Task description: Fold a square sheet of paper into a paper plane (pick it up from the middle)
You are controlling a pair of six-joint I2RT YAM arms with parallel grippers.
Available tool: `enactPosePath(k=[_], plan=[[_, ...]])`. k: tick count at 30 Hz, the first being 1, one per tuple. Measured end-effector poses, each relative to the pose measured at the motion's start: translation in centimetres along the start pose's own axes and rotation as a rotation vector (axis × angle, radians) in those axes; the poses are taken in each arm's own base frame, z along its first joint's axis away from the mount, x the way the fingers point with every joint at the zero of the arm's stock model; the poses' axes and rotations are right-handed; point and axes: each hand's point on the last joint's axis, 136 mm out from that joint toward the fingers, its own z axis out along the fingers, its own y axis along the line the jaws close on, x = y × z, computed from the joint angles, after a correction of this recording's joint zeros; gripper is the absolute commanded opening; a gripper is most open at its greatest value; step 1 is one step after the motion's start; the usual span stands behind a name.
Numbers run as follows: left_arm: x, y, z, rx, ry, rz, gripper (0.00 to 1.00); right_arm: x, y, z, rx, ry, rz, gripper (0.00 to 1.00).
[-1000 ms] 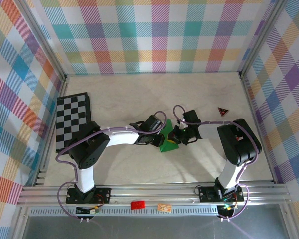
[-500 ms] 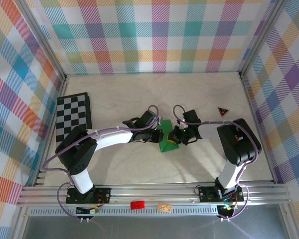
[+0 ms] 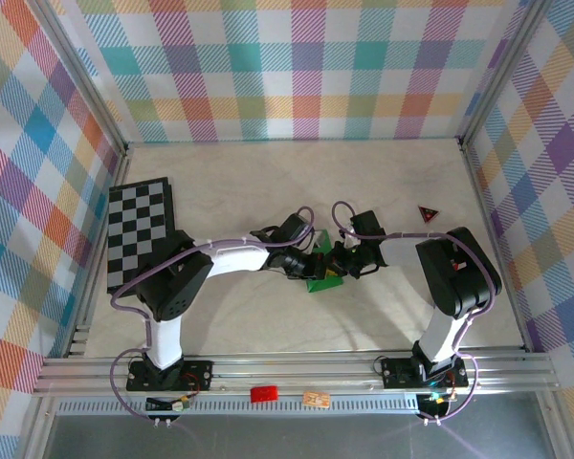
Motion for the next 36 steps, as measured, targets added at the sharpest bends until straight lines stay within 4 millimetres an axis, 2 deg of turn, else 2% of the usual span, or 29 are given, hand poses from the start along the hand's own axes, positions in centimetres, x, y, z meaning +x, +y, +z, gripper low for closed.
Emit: enactPosePath(k=[36], plan=[[1.4,2.1,1.2,0.039,-0.016,-0.098,0.06,0.0,0.0,0.0,0.000,0.000,-0.004,0.01]])
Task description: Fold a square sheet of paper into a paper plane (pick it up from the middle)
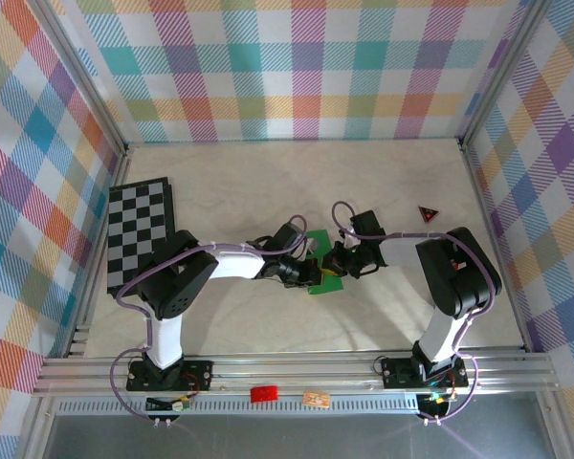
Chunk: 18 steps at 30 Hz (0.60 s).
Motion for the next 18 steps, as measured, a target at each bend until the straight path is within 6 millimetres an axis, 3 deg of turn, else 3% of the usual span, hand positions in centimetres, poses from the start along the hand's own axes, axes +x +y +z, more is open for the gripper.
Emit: enactPosePath(k=[11,18], plan=[[0.5,0.2,-0.3,0.007,0.002,0.009,0.07,0.0,0.0,0.0,0.000,0.000,0.000,0.01],[1.8,0.7,-1.1,-0.010,0.031,0.018,0.07,0.0,0.0,0.0,0.000,0.000,0.000,0.01]])
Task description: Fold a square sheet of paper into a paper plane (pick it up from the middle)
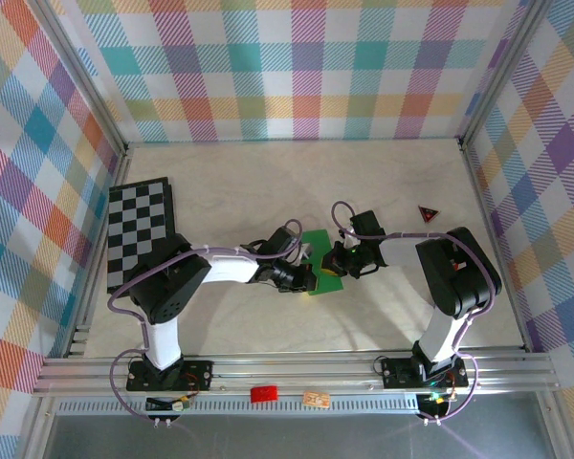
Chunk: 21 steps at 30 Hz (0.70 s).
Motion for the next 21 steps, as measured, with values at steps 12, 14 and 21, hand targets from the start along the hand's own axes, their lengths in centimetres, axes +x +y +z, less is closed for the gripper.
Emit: enactPosePath(k=[12,14,21], plan=[[0.7,0.4,-0.3,-0.022,0.025,0.035,0.08,0.0,0.0,0.0,0.000,0.001,0.000,0.01],[0.8,0.4,-0.4,-0.026,0.029,0.040,0.08,0.0,0.0,0.0,0.000,0.001,0.000,0.01],[1.2,0.6,-0.6,-0.043,0.041,0.063,0.08,0.0,0.0,0.1,0.000,0.001,0.000,0.01]])
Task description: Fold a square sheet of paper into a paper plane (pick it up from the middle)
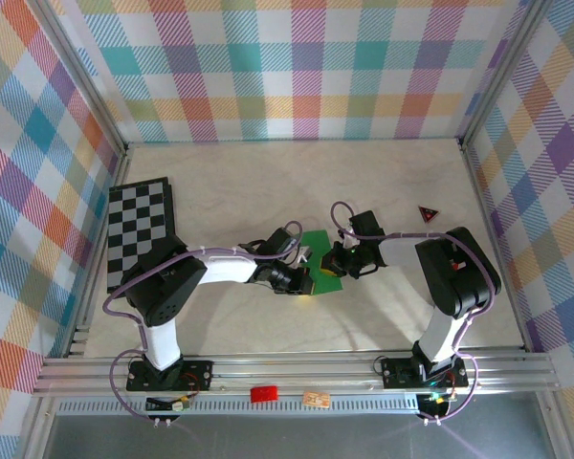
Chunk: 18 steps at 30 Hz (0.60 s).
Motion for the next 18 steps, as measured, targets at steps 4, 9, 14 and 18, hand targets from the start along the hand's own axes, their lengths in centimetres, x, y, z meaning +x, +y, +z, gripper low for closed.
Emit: enactPosePath(k=[4,9,14,18], plan=[[0.4,0.1,-0.1,-0.014,0.014,0.009,0.08,0.0,0.0,0.0,0.000,0.000,0.000,0.01],[1.1,0.4,-0.4,-0.035,0.036,0.020,0.07,0.0,0.0,0.0,0.000,0.000,0.000,0.01],[1.6,0.4,-0.8,-0.050,0.047,0.034,0.06,0.0,0.0,0.0,-0.001,0.001,0.000,0.01],[1.2,-0.7,-2.2,-0.032,-0.001,0.049,0.06,0.0,0.0,0.0,-0.001,0.001,-0.001,0.01]])
